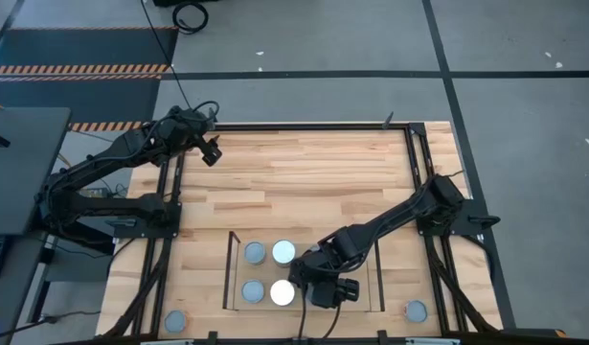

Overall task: Pick and place cans onto a shelf
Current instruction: Put the canned mixed fruits on the shelf, then put the canned salmon on the shelf

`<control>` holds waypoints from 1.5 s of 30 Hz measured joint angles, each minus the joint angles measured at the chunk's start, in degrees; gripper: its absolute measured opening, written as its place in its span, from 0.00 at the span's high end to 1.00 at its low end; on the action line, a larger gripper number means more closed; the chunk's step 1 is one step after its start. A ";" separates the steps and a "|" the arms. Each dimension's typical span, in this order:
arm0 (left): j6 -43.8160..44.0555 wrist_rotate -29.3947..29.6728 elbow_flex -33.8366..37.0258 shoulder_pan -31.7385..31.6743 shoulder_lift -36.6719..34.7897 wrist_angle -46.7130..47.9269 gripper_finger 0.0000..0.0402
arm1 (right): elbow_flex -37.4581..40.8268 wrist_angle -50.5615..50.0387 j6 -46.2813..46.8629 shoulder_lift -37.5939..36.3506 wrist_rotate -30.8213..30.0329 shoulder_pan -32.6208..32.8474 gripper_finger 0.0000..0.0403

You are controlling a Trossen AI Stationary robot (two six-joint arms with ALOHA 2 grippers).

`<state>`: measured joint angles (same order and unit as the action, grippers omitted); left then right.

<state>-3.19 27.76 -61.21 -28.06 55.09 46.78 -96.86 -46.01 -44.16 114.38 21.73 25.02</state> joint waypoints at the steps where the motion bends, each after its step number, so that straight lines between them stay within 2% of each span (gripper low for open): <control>1: -0.01 -0.01 0.00 -0.01 0.01 -0.12 0.25 | 0.18 -0.35 0.06 0.10 -0.08 0.06 0.24; 7: 0.01 -0.01 0.00 -0.01 0.00 -0.48 0.25 | 1.61 0.84 1.80 0.32 -2.15 0.06 0.22; 19: 0.01 -0.03 0.00 0.01 0.00 -0.68 0.25 | 1.61 1.44 3.47 0.30 -1.72 0.08 0.15; 27: 0.01 -0.01 0.00 -0.01 0.00 -0.68 0.25 | 1.13 0.88 3.49 -0.46 -2.12 0.10 0.14; 34: 0.01 -0.01 0.00 0.01 0.00 -0.72 0.25 | -5.12 -3.83 3.93 -3.70 -2.74 1.16 0.14; 37: 0.00 -0.01 0.00 0.00 0.01 -0.72 0.25 | -8.36 -6.60 4.06 -5.59 -4.79 2.09 0.14; 41: 0.01 -0.01 0.00 -0.01 0.00 -0.72 0.25 | -13.87 -14.16 5.88 -8.91 -10.36 4.55 0.14; 45: -0.01 -0.01 0.00 0.01 0.01 -0.72 0.25 | -20.08 -20.48 12.97 -12.79 -15.90 6.95 0.14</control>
<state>-3.20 27.75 -61.21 -28.05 55.10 46.06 -116.94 -66.49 -31.18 101.59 5.83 31.97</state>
